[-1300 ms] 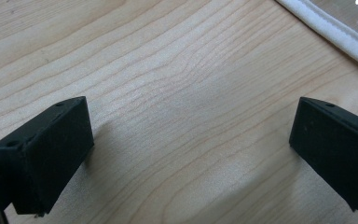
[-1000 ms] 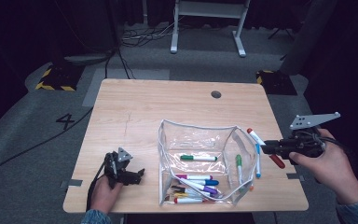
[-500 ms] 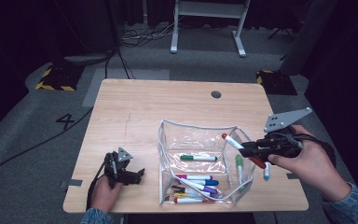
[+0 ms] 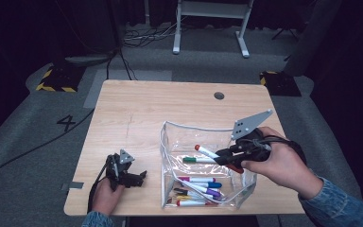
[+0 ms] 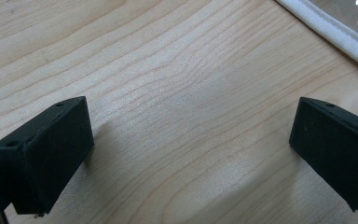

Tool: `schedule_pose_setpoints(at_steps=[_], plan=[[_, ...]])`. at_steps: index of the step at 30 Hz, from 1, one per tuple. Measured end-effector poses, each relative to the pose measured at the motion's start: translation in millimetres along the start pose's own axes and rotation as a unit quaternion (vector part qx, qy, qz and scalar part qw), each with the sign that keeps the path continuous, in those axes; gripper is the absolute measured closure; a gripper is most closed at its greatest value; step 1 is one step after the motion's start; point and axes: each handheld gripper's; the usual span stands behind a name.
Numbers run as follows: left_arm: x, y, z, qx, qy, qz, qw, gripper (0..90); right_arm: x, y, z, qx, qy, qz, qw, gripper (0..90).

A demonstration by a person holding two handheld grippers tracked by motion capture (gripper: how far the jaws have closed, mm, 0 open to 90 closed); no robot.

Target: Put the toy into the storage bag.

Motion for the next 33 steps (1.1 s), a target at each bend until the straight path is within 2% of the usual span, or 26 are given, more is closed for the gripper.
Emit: schedule_pose_setpoints(at_steps=[11,20,26,33], plan=[[0.0,0.0,0.0,0.0,0.0,0.0,1.0,0.0,-12.0,-0.5,41.6,-0.023,0.045,-0.013,0.9986,77.1],[0.0,-0.2,0.1,0.0,0.0,-0.001,1.0,0.0,-11.6,-2.2,71.4,-0.037,0.086,-0.016,0.9954,77.1],[0.0,-0.2,0.0,0.0,0.0,-0.001,1.0,0.0,-10.9,-3.5,89.6,-0.045,0.115,-0.018,0.9921,77.0],[0.1,-0.2,0.0,0.0,0.0,-0.002,1.0,0.0,-6.1,-5.2,110.8,-0.048,0.157,-0.022,0.9862,77.1]])
Point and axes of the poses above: each handheld gripper's, and its own axes: z roughly forward along the jaws, x roughly out of its underside, y roughly to its left, and after that the axes turned 3 degrees about y, right-handed
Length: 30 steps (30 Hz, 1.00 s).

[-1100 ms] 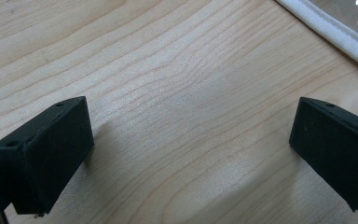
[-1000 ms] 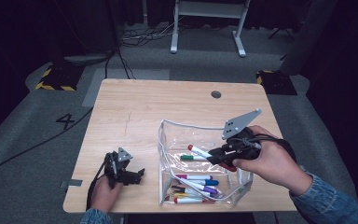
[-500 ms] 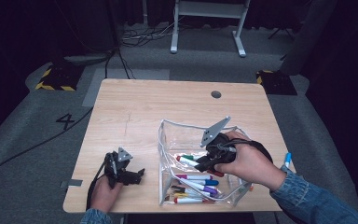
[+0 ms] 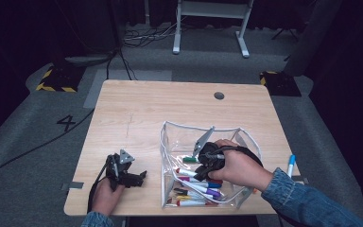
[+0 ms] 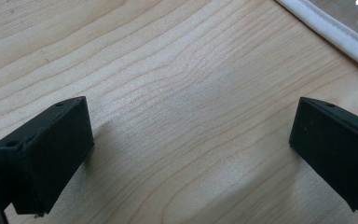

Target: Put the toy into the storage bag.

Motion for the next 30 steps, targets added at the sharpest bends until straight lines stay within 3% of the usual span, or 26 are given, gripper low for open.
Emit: schedule_pose_setpoints(at_steps=[12,13,14,16,23,30], plan=[[0.0,0.0,0.0,0.0,0.0,0.0,1.0,0.0,0.3,-0.6,28.5,-0.004,0.055,-0.03,0.998,76.9],[0.0,0.0,0.0,0.0,0.0,0.0,1.0,0.0,0.6,-2.1,30.5,-0.001,0.061,-0.039,0.9974,76.3],[0.0,0.0,0.0,0.0,0.0,0.0,1.0,0.0,0.8,-3.5,32.0,0.011,0.062,-0.043,0.9971,69.4],[0.0,0.0,0.0,0.0,0.0,0.0,1.0,0.0,0.5,-6.3,32.5,0.041,0.042,-0.057,0.9966,55.8],[0.0,0.0,0.0,0.0,0.0,0.0,1.0,0.0,-0.9,-10.3,10.7,0.07,-0.019,-0.063,0.9954,51.8],[0.0,0.0,0.0,0.0,0.0,0.0,1.0,0.0,5.2,-4.6,-20.4,0.085,-0.085,-0.057,0.9911,48.5]])
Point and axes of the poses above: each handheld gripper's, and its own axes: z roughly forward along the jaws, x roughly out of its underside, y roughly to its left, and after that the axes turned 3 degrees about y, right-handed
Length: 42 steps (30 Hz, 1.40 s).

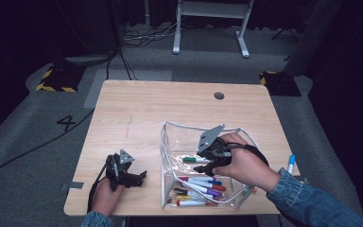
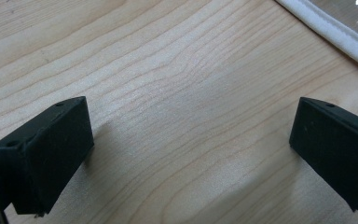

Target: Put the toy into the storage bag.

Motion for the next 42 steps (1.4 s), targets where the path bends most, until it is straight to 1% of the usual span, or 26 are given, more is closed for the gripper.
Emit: schedule_pose_setpoints(at_steps=[2,4,7,9,10,11,13,15,21,25,26,27,28,29,30,32,34,36,37,39,40,42], plan=[[0.0,0.0,0.0,0.0,0.0,0.0,1.0,0.0,0.8,0.5,-12.4,0.003,-0.021,0.011,0.9997,47.3],[0.0,0.0,0.0,0.0,0.0,0.0,1.0,0.0,2.4,0.2,-23.8,0.006,-0.035,0.018,0.9992,47.0],[0.0,0.0,0.0,0.0,0.0,0.0,1.0,0.0,9.7,-3.2,-46.1,0.017,-0.057,0.044,0.9973,47.7],[0.0,0.0,0.0,0.0,0.0,0.0,1.0,0.0,15.9,-5.9,-57.6,0.025,-0.067,0.057,0.9958,47.7],[0.0,0.0,0.0,0.0,0.0,0.0,1.0,0.0,21.7,-7.9,-65.3,0.028,-0.075,0.072,0.9941,47.7],[0.0,0.0,0.0,0.0,0.0,0.0,1.0,0.0,25.7,-9.3,-69.5,0.03,-0.078,0.08,0.9933,47.8],[0.0,0.0,0.0,0.0,0.0,0.0,1.0,0.0,39.9,-13.7,-81.5,0.045,-0.085,0.099,0.9905,47.8],[0.0,0.0,-0.1,0.0,0.001,0.0,1.0,0.0,52.5,-17.1,-89.9,0.053,-0.087,0.116,0.9879,48.0],[-0.1,0.0,0.0,0.0,0.0,0.0,1.0,0.0,97.2,-28.2,-113.9,0.084,-0.093,0.169,0.9777,48.0],[-0.1,0.0,0.0,0.0,0.0,0.0,1.0,0.0,127.5,-34.0,-128.9,0.104,-0.098,0.205,0.9682,48.1],[-0.1,0.0,0.0,0.0,0.0,0.0,1.0,0.0,136.7,-35.3,-132.4,0.112,-0.099,0.218,0.9644,48.1],[0.0,0.0,0.0,0.0,0.0,0.0,1.0,0.0,144.0,-36.4,-134.6,0.117,-0.098,0.229,0.9614,48.0],[0.0,0.0,0.0,0.0,0.0,0.0,1.0,0.0,149.3,-37.3,-135.7,0.121,-0.096,0.235,0.9595,47.9],[0.0,0.0,0.0,0.0,0.0,0.0,1.0,0.0,149.3,-37.3,-135.7,0.121,-0.096,0.235,0.9595,47.9],[0.0,0.0,0.0,0.0,0.0,0.0,1.0,0.0,167.2,-41.2,-138.0,0.132,-0.091,0.258,0.9527,47.8],[0.0,0.0,0.0,0.0,0.0,0.0,1.0,0.0,177.8,-44.0,-138.0,0.136,-0.084,0.271,0.949,47.7],[0.0,0.0,0.0,0.0,0.0,0.0,1.0,0.0,192.4,-48.5,-137.2,0.145,-0.074,0.285,0.9445,47.6],[0.0,-0.1,0.0,0.0,0.0,0.0,1.0,0.0,207.8,-52.9,-134.4,0.151,-0.061,0.303,0.939,47.6],[0.0,0.0,0.0,0.0,0.0,0.0,1.0,0.0,217.6,-55.6,-131.5,0.155,-0.055,0.314,0.9351,47.5],[0.0,0.0,0.0,0.0,0.0,0.0,1.0,0.0,231.6,-59.9,-125.7,0.159,-0.046,0.328,0.9301,47.5],[0.0,0.0,0.0,0.0,0.0,0.0,1.0,0.0,241.1,-62.4,-120.8,0.159,-0.037,0.34,0.9261,47.5],[0.0,-0.1,0.0,0.0,0.0,-0.001,1.0,0.0,255.6,-66.4,-111.7,0.158,-0.03,0.357,0.9201,47.6]])
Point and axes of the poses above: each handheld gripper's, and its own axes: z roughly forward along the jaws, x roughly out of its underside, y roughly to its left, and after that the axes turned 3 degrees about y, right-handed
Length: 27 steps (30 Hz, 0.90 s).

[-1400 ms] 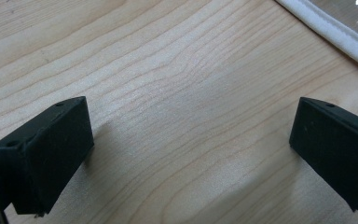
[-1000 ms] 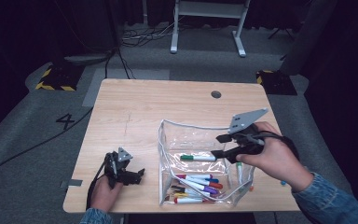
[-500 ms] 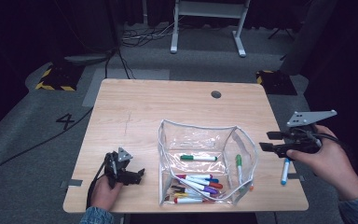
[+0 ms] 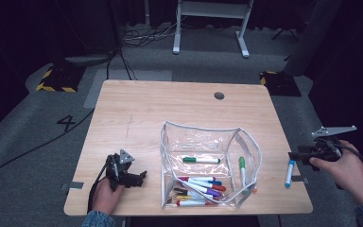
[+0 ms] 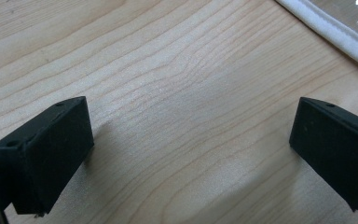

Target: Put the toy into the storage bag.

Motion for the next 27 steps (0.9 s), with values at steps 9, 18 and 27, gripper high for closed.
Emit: schedule_pose_setpoints(at_steps=[9,18,27], plan=[[0.0,0.0,0.0,0.0,0.0,0.0,1.0,0.0,39.5,-28.3,46.4,0.014,0.043,0.043,0.998,47.9],[0.0,0.0,0.0,0.0,0.0,0.0,1.0,0.0,61.4,-37.5,86.7,0.019,0.063,0.057,0.9962,50.4],[0.0,0.0,0.0,0.0,0.0,0.0,1.0,0.0,61.8,-32.9,98.1,0.033,0.058,0.048,0.9966,76.6]])
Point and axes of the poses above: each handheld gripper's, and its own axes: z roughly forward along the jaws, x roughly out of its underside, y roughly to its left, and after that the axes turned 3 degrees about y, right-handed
